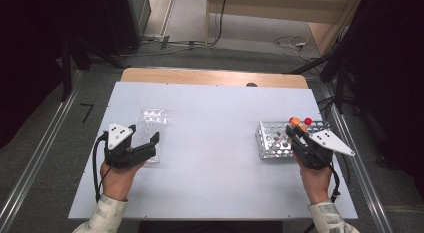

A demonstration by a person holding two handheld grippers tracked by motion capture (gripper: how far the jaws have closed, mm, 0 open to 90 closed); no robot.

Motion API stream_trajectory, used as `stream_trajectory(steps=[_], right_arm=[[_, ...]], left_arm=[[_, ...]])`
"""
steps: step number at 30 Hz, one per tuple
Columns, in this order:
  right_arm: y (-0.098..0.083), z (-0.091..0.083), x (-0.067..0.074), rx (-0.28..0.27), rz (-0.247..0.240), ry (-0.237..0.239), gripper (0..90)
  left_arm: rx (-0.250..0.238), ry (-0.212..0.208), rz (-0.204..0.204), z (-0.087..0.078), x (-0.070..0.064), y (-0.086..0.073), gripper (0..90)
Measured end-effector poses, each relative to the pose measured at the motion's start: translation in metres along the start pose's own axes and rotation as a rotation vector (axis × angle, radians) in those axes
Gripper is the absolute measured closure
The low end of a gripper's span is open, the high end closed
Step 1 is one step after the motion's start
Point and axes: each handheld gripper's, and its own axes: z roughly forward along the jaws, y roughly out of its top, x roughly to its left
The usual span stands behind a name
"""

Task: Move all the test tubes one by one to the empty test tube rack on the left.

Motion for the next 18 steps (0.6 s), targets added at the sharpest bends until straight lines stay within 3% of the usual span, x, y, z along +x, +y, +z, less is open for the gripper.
stream_trajectory(steps=[7,18], right_arm=[[0.004,0.0,0.017,-0.004,0.001,0.074,71.6],[0.001,0.017,0.063,0.027,-0.037,0.215,71.6]], left_arm=[[0.0,-0.009,0.003,0.0,-0.003,0.0,22.5],[0.005,-0.056,0.008,0.0,-0.013,0.002,20.5]])
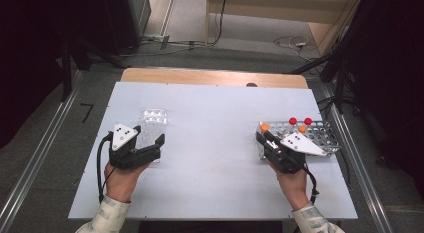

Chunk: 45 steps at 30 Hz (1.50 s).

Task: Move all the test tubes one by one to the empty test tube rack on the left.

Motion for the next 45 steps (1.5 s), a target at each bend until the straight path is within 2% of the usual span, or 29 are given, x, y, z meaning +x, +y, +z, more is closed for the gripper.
stream_trajectory(steps=[7,12,16,26,33,45], right_arm=[[-0.002,0.016,0.026,0.031,-0.025,0.082,71.6],[-0.005,0.025,0.042,0.05,-0.048,0.12,71.6],[-0.007,0.032,0.053,0.062,-0.053,0.15,71.6],[-0.011,0.044,0.077,0.089,-0.081,0.209,71.6],[-0.012,0.05,0.088,0.099,-0.1,0.236,71.6],[-0.015,0.056,0.104,0.116,-0.118,0.276,71.6]], left_arm=[[-0.001,-0.064,0.011,0.001,-0.016,-0.001,20.5],[0.01,-0.117,0.047,0.004,-0.036,-0.002,20.6],[0.017,-0.142,0.061,0.005,-0.045,-0.004,20.7],[0.027,-0.174,0.071,0.006,-0.056,-0.006,21.8],[0.023,-0.201,0.079,0.005,-0.063,-0.006,23.1],[0.017,-0.243,0.069,0.005,-0.068,-0.007,24.3]])
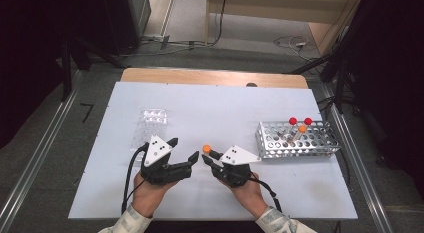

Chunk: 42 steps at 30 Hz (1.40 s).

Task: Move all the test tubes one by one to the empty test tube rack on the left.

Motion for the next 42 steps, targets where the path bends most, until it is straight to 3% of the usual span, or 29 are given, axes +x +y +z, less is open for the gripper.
stream_trajectory(steps=[4,11,17,29,34,38,42], right_arm=[[0.001,0.003,0.006,0.004,-0.002,0.019,71.6],[0.009,0.003,0.02,-0.018,-0.028,0.059,71.6],[0.009,0.005,0.022,-0.01,-0.024,0.068,71.6],[0.009,0.005,0.022,-0.008,-0.021,0.073,70.5],[0.01,0.004,0.02,-0.013,-0.021,0.106,52.6],[0.011,0.003,0.015,-0.002,-0.002,0.11,37.0],[0.011,0.0,0.009,0.014,0.006,0.096,28.0]], left_arm=[[-0.002,-0.021,0.014,0.002,-0.003,-0.001,29.1],[-0.002,-0.068,0.027,0.002,-0.005,-0.004,49.1],[0.006,-0.092,0.045,0.003,-0.007,-0.005,64.6],[0.008,-0.107,0.039,0.004,-0.006,-0.006,69.8],[-0.007,-0.1,0.02,0.0,0.001,-0.004,69.8],[-0.02,-0.078,-0.005,-0.005,0.012,-0.001,69.8],[-0.04,-0.048,-0.026,-0.013,0.023,0.003,69.8]])
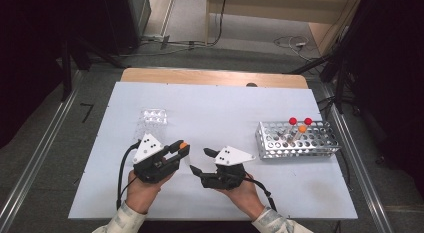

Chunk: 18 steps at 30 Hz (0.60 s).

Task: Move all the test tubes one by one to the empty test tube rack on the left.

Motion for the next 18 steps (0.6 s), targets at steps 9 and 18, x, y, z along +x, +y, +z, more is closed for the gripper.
stream_trajectory(steps=[9,18], right_arm=[[-0.002,-0.018,-0.015,-0.018,0.037,-0.032,22.9],[-0.007,-0.033,-0.027,-0.022,0.052,-0.069,22.8]], left_arm=[[-0.018,0.061,-0.039,-0.025,0.021,0.015,69.8],[-0.015,0.087,-0.049,-0.044,0.033,0.025,69.8]])
